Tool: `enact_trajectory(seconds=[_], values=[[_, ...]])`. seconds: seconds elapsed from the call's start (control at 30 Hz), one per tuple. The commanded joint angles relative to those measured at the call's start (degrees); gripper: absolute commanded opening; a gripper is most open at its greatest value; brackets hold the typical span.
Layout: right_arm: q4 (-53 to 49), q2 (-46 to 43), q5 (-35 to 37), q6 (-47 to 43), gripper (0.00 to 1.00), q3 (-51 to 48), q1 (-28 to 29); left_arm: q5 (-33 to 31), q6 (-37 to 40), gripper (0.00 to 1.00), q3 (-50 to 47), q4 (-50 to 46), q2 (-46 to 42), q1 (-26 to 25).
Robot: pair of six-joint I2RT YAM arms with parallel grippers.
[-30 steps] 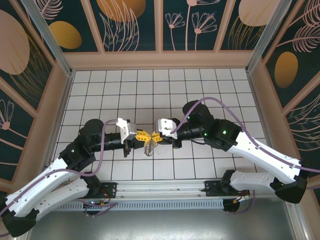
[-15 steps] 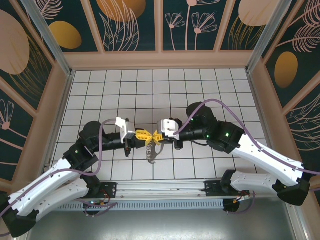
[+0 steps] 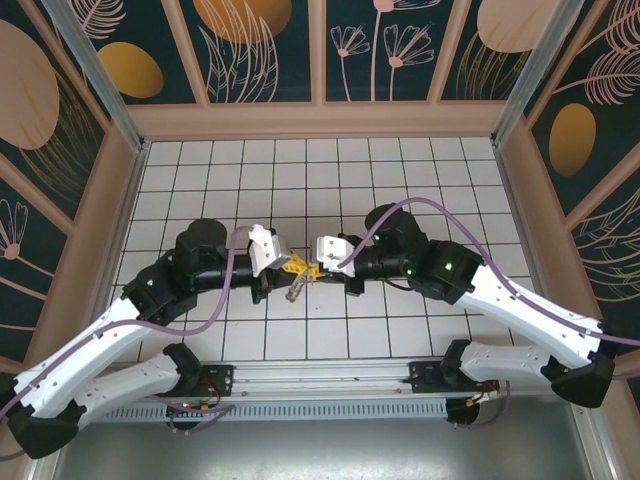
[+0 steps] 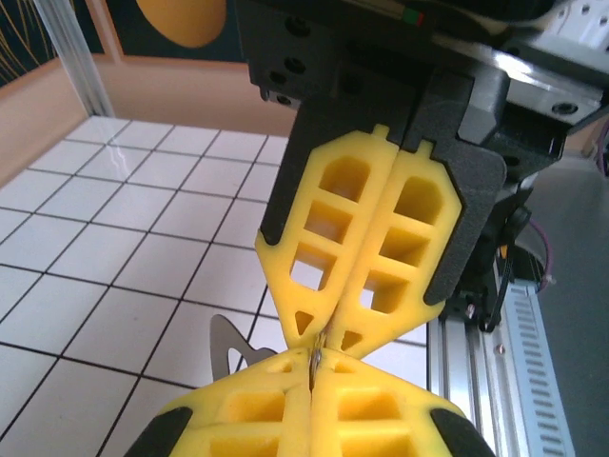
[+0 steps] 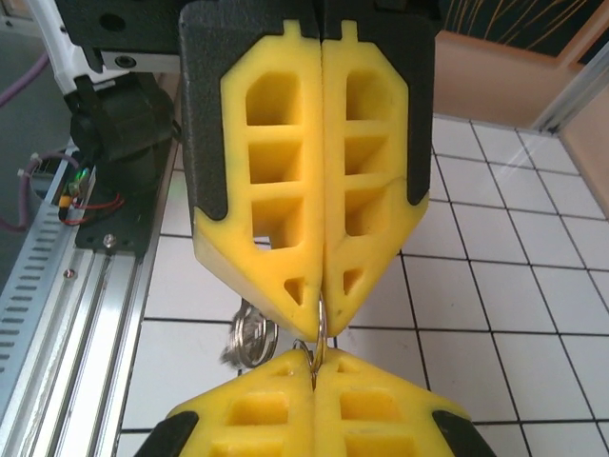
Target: Put the keys on the keyring
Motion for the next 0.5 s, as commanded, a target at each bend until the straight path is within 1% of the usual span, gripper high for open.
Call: enact_trajectory(seconds=[0.0,0.07,0.1,0.17,0.23,0.27,0.3,0.33,0.47], values=[[-0.8,0.4,-2.0,-0.9,0.00,2.2,0.7,-2.2,1.9,0.08,1.8,-0.5,1.1,0.1],[-0.8,0.8,-2.2,-1.0,0.00,2.4,0.7,-2.1,1.8,0.18,1.8,-0.5,1.6,0.1],[-1.0,0.9,-2.3,-1.1,0.00,2.6,0.7,-1.9,1.7,0.21,1.8,-0.5,1.6,0.1],[-0.8,1.2,-2.3,-1.2,0.00,2.6,0.7,-1.8,1.6,0.22,1.5,-0.3,1.4,0.2],[-0.7,1.3,-2.5,-1.2,0.00,2.6,0.7,-1.5,1.6,0.19,1.3,-0.3,1.4,0.1],[-0.7,1.5,-2.6,-1.2,0.00,2.7,0.7,-1.4,1.6,0.14,1.1,-0.3,1.4,0.1],[-0.6,1.5,-2.8,-1.2,0.00,2.6,0.7,-1.1,1.7,0.05,0.9,-0.4,1.5,0.1],[-0.5,1.5,-2.8,-1.2,0.00,2.6,0.7,-1.0,1.7,0.00,0.8,-0.3,1.4,0.2],[-0.7,1.7,-2.8,-1.1,0.00,2.6,0.7,0.0,0.8,0.00,-0.8,2.0,0.4,0.1]])
